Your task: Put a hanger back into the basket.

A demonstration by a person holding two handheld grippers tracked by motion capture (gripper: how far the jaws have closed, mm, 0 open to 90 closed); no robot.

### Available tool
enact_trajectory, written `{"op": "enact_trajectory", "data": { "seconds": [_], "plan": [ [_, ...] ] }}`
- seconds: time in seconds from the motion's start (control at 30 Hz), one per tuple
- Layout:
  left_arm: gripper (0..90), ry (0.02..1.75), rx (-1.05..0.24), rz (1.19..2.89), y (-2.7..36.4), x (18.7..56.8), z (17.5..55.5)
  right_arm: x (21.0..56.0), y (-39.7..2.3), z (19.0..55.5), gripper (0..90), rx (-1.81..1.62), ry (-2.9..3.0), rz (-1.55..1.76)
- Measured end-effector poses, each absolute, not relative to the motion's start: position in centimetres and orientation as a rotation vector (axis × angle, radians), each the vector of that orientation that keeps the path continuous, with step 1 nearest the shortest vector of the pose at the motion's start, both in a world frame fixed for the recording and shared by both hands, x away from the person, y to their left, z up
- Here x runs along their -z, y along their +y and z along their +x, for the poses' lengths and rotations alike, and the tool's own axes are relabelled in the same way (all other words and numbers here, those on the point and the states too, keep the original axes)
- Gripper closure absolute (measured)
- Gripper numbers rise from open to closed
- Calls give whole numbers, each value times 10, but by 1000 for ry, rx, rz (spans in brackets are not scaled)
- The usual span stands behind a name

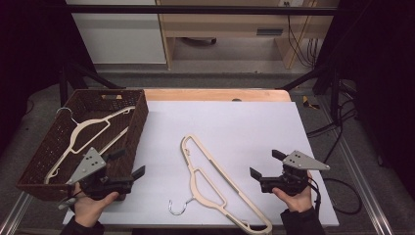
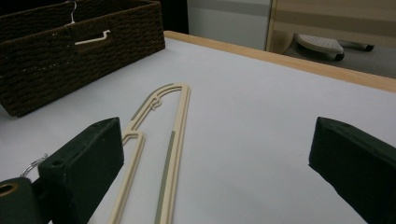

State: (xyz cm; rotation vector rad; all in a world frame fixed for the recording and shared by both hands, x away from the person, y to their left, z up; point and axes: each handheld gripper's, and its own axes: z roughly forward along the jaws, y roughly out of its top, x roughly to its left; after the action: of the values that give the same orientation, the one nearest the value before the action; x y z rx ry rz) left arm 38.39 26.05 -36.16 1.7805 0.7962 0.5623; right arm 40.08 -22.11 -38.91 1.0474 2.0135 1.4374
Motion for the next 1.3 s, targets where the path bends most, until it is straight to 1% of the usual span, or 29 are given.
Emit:
{"op": "enact_trajectory", "data": {
  "seconds": [0.1, 0.2, 0.4, 0.53, 0.63, 0.77, 0.93, 1.0, 1.1, 1.13, 1.2, 1.23, 1.27, 1.3],
  "plan": [
    [126, 790, -542, 1803, 255, 365, 381, 391, -220, 400, 35, -1436, 2020, 1045],
    [136, 773, -486, 1837, 245, 371, 380, 391, -219, 401, 36, -1436, 2026, 1041],
    [151, 754, -444, 1902, 229, 385, 382, 392, -218, 400, 36, -1429, 2035, 1036],
    [186, 770, -407, 1933, 220, 396, 384, 393, -215, 400, 38, -1431, 2040, 1038],
    [218, 769, -368, 1992, 209, 409, 386, 394, -212, 399, 39, -1428, 2056, 1027],
    [284, 768, -339, 2027, 200, 418, 386, 395, -208, 399, 39, -1424, 2067, 1023],
    [395, 764, -279, 2097, 179, 435, 385, 398, -202, 399, 39, -1414, 2093, 1007],
    [406, 770, -271, 2114, 175, 438, 386, 399, -202, 399, 39, -1413, 2093, 1008],
    [438, 771, -246, 2144, 166, 446, 386, 400, -201, 400, 39, -1414, 2099, 1012],
    [466, 770, -235, 2154, 163, 448, 386, 400, -200, 400, 39, -1413, 2100, 1009],
    [478, 772, -216, 2173, 158, 452, 387, 400, -200, 400, 39, -1412, 2101, 1009],
    [500, 773, -209, 2179, 157, 454, 387, 400, -200, 400, 39, -1412, 2102, 1009],
    [540, 779, -203, 2183, 154, 457, 388, 400, -200, 400, 40, -1413, 2099, 1010],
    [556, 779, -203, 2183, 154, 457, 388, 400, -200, 400, 40, -1413, 2099, 1010]
  ]
}}
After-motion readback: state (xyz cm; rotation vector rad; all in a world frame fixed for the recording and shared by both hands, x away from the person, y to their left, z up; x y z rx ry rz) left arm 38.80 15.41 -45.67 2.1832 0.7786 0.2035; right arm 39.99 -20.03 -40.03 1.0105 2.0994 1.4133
